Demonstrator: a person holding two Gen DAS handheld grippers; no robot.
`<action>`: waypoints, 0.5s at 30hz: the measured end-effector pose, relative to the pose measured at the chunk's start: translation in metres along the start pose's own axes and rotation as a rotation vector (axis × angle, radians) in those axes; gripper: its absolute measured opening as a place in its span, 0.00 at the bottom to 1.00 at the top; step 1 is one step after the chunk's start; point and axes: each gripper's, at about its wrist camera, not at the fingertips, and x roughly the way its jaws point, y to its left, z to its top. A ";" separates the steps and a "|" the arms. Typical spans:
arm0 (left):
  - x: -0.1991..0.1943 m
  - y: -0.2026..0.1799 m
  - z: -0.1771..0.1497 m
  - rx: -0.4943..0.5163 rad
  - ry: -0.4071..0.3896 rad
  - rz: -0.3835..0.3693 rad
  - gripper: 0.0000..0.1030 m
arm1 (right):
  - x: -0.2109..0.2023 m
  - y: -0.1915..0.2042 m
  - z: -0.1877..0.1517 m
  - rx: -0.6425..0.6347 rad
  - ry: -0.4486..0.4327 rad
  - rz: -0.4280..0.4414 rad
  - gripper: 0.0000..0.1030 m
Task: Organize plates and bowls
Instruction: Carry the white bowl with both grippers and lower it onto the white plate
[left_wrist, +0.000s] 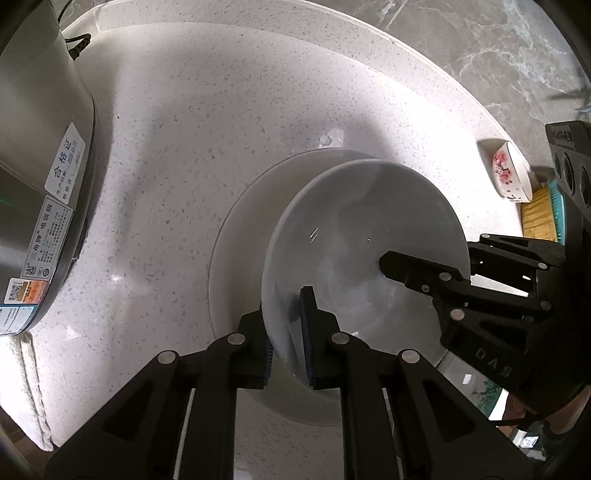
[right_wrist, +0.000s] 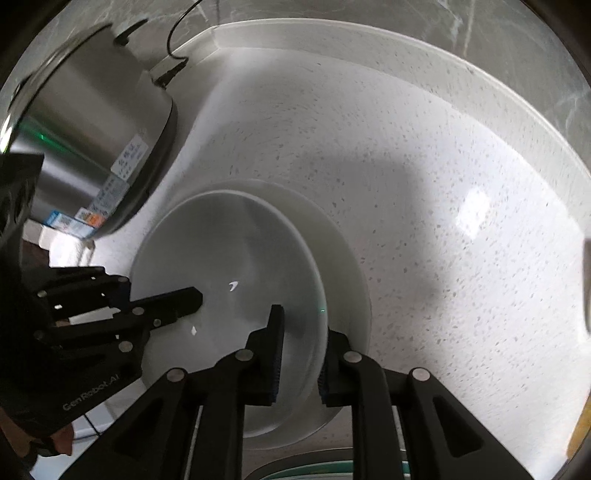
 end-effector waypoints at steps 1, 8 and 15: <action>0.000 -0.001 -0.001 0.001 -0.002 0.002 0.10 | 0.000 0.001 0.000 -0.005 -0.002 -0.007 0.17; 0.001 -0.005 -0.002 0.002 -0.006 0.028 0.13 | 0.007 0.015 -0.001 -0.068 -0.008 -0.070 0.21; 0.001 -0.007 -0.003 0.005 -0.018 0.024 0.18 | 0.012 0.025 -0.004 -0.100 -0.016 -0.106 0.22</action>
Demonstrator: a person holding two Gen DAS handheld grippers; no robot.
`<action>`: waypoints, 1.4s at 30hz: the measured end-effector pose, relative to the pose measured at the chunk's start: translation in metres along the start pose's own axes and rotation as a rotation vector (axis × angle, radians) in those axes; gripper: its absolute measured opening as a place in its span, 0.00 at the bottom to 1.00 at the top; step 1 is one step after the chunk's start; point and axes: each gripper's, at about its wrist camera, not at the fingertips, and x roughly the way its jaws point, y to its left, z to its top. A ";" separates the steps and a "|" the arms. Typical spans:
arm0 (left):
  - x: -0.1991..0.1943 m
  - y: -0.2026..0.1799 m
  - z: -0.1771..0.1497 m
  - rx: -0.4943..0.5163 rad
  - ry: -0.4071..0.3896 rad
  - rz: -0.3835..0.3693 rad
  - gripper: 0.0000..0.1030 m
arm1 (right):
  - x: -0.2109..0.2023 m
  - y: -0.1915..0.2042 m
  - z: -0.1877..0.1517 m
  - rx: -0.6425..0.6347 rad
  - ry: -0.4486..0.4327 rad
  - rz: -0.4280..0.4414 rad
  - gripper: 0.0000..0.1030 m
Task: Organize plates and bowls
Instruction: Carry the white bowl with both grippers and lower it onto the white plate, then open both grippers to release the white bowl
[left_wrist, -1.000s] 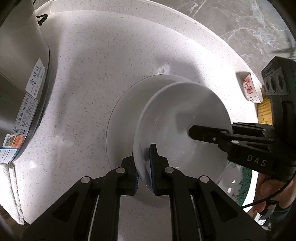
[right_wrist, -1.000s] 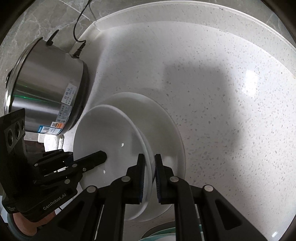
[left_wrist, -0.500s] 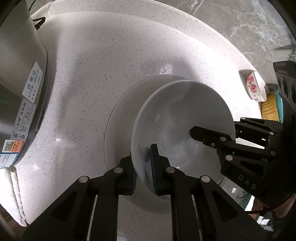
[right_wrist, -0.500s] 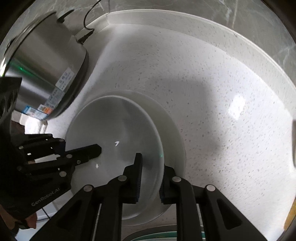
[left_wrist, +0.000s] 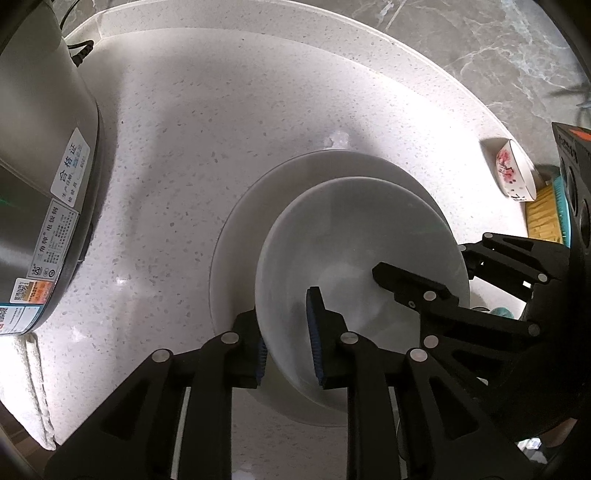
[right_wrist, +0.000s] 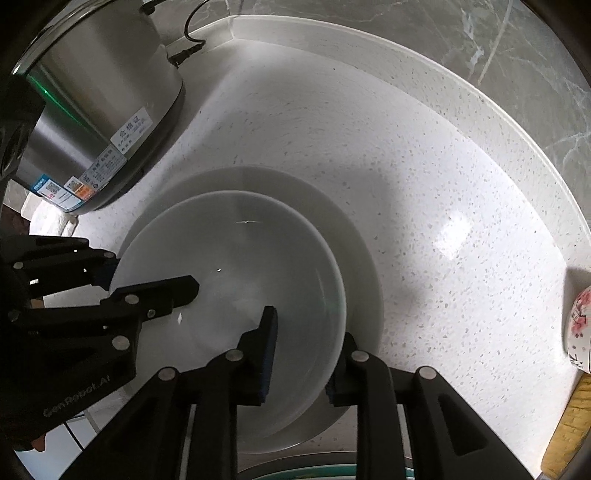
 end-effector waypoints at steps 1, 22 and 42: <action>0.000 0.000 0.000 0.000 -0.003 0.000 0.18 | 0.001 0.001 0.000 -0.004 -0.003 -0.002 0.22; -0.014 0.011 -0.014 -0.015 -0.020 -0.064 0.22 | 0.000 0.014 -0.014 -0.073 -0.047 -0.018 0.39; -0.034 0.016 0.005 -0.024 -0.060 -0.124 0.64 | -0.014 0.003 -0.014 -0.016 -0.105 0.029 0.51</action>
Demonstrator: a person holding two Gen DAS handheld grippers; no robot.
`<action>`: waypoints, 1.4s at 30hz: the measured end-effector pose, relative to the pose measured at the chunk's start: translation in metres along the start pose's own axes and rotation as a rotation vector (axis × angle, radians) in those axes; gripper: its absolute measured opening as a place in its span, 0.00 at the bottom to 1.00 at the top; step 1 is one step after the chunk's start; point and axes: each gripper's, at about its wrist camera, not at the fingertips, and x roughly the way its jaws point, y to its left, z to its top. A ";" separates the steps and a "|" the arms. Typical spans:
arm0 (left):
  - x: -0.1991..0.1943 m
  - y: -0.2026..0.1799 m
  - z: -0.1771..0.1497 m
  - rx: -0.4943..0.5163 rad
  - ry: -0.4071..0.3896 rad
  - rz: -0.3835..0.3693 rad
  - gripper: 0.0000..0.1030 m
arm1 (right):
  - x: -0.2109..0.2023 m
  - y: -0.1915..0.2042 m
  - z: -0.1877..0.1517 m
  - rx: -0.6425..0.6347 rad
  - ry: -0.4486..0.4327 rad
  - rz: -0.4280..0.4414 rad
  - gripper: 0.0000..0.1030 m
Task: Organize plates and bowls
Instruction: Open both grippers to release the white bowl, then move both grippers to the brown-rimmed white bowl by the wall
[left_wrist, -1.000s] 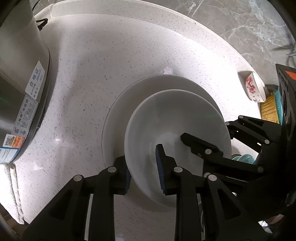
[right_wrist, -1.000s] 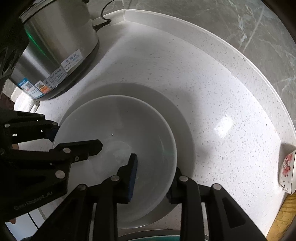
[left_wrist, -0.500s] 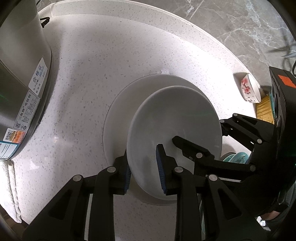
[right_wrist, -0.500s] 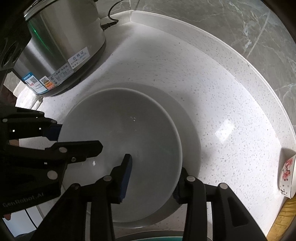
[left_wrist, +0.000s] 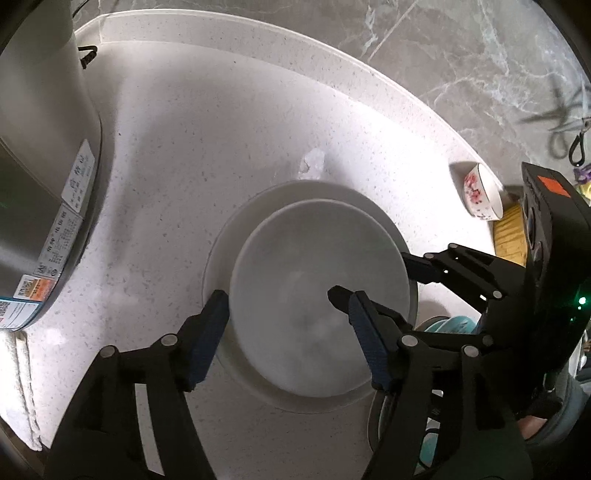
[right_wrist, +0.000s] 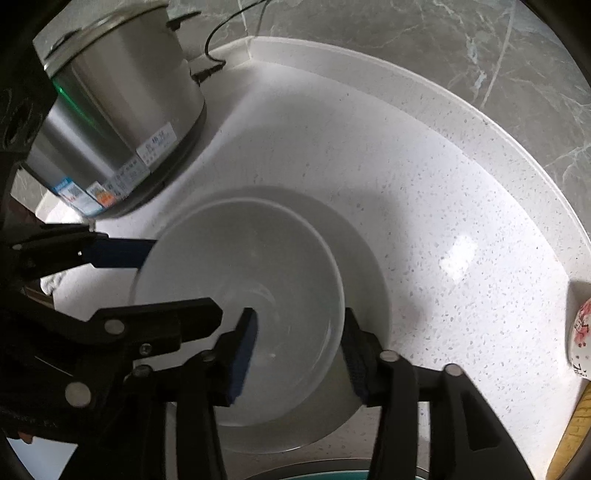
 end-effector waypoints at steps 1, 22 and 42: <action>-0.002 0.000 0.000 -0.001 -0.004 0.003 0.64 | -0.002 0.000 0.001 -0.003 -0.008 -0.011 0.55; -0.029 -0.191 0.101 0.289 -0.028 -0.064 0.87 | -0.181 -0.255 -0.111 0.769 -0.373 -0.081 0.83; 0.159 -0.345 0.191 0.470 0.074 -0.009 0.85 | -0.138 -0.378 -0.134 1.016 -0.230 -0.275 0.51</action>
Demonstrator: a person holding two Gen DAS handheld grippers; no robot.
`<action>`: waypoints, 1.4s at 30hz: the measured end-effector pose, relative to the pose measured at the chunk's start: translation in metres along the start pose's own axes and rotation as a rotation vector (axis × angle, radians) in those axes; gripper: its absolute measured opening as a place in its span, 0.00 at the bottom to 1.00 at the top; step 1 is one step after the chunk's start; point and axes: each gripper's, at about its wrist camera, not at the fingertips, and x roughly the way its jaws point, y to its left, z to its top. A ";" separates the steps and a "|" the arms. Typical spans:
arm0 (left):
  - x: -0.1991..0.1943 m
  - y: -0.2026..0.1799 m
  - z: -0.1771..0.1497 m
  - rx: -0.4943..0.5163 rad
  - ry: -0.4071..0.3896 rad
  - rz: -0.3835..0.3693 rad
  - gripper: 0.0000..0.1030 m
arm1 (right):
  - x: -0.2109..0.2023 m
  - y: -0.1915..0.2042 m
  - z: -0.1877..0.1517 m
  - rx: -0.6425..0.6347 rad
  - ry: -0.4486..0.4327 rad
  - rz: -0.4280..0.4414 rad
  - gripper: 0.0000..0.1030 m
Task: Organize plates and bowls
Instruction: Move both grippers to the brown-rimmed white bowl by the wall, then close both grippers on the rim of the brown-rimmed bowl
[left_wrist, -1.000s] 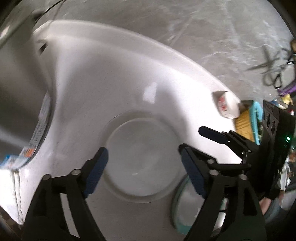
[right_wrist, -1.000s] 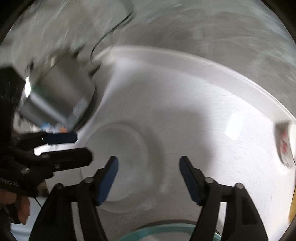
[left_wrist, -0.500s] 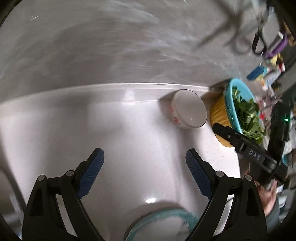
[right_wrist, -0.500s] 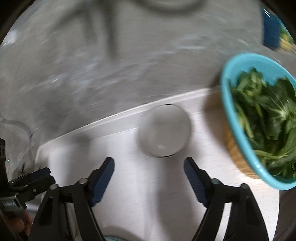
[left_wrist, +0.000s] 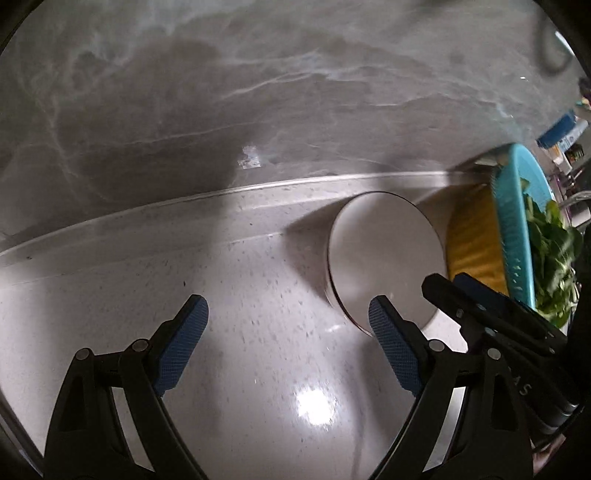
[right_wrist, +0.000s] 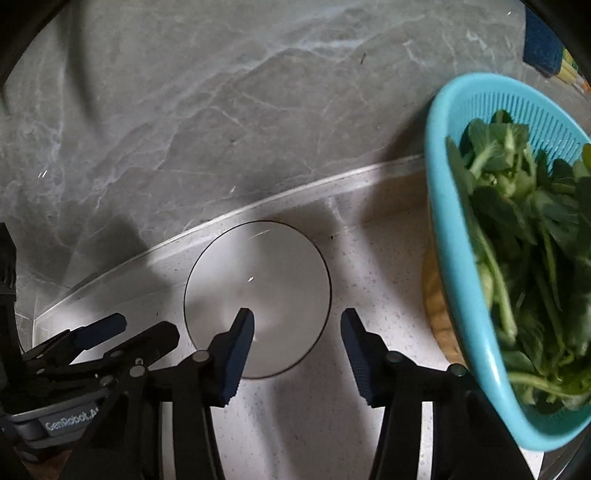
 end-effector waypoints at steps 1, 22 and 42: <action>0.004 0.004 0.002 -0.003 0.000 -0.004 0.84 | 0.005 -0.001 0.002 0.013 0.014 0.007 0.51; 0.057 0.003 0.018 0.012 0.056 -0.083 0.50 | 0.061 0.000 -0.001 0.108 0.074 -0.033 0.49; 0.075 0.008 0.020 0.059 0.093 -0.070 0.07 | 0.073 0.036 -0.023 0.023 0.090 0.011 0.13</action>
